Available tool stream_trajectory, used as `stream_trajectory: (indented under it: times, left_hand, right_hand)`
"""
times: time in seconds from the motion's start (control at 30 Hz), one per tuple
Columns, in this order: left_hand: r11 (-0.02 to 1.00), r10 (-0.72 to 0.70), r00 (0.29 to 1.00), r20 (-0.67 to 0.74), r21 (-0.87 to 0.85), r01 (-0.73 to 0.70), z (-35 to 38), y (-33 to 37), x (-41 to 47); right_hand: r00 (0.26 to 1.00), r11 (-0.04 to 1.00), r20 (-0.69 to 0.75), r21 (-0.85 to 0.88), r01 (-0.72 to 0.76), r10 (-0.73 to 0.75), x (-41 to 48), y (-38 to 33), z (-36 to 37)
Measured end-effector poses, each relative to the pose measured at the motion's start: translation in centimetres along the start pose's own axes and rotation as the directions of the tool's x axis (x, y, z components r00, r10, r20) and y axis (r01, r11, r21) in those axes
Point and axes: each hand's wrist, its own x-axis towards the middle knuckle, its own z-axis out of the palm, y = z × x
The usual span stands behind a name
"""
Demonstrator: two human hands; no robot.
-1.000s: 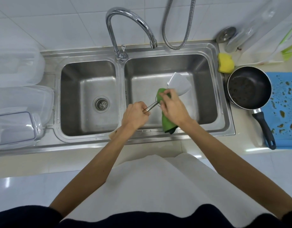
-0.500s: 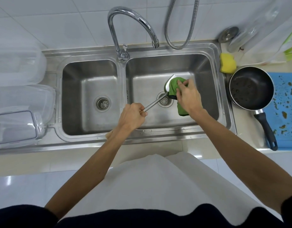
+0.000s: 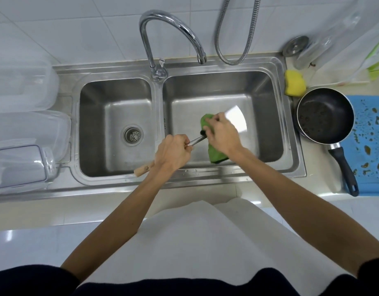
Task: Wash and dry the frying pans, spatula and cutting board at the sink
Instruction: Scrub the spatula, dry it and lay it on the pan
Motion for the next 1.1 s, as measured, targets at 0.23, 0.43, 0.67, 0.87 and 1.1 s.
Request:
stream_trajectory:
  times: [0.23,0.43,0.67,0.87,1.1]
  left_hand:
    - [0.999,-0.015,0.997,-0.080,0.029,0.017,0.3,0.4,-0.2]
    - [0.999,-0.025,0.994,-0.103,-0.022,0.023,0.0,-0.1,0.7]
    - [0.999,-0.028,0.999,-0.047,-0.040,0.026,0.5,0.1,0.7]
    - [0.996,-0.056,0.998,-0.008,-0.063,0.055,2.0,1.3,-0.2]
    - [0.993,-0.071,0.996,0.044,-0.086,0.075,4.9,4.4,-2.1]
  right_hand:
    - [0.996,0.998,-0.080,0.046,0.045,-0.041,-1.6,-1.1,1.3]
    - [0.969,0.923,-0.172,-0.371,0.102,-0.176,-0.8,3.0,0.1]
    - [0.971,0.954,-0.178,-0.281,0.103,-0.157,-2.8,4.4,-0.8]
    - [0.966,0.975,-0.259,-0.212,-0.068,0.011,-7.8,8.7,-3.1]
    - [0.935,0.953,-0.334,-0.225,-0.205,0.123,-15.6,18.4,-5.6]
